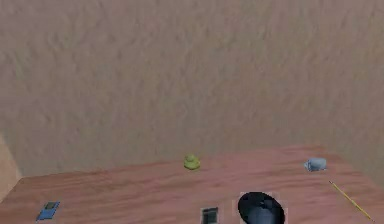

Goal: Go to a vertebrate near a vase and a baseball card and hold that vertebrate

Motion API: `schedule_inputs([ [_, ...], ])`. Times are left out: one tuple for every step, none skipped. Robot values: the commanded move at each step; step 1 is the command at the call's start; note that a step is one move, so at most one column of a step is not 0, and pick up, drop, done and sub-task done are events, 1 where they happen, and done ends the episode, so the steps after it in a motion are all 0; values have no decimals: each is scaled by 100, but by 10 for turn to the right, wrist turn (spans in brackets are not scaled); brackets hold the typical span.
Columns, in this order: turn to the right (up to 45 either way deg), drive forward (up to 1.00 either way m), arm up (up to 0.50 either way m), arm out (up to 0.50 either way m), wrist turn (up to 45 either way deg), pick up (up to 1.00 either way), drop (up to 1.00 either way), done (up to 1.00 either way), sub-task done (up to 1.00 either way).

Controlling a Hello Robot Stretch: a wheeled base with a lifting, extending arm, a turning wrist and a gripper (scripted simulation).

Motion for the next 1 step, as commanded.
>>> schedule_inputs([
  [180,0,0,0,0,0,0,0,0],
])
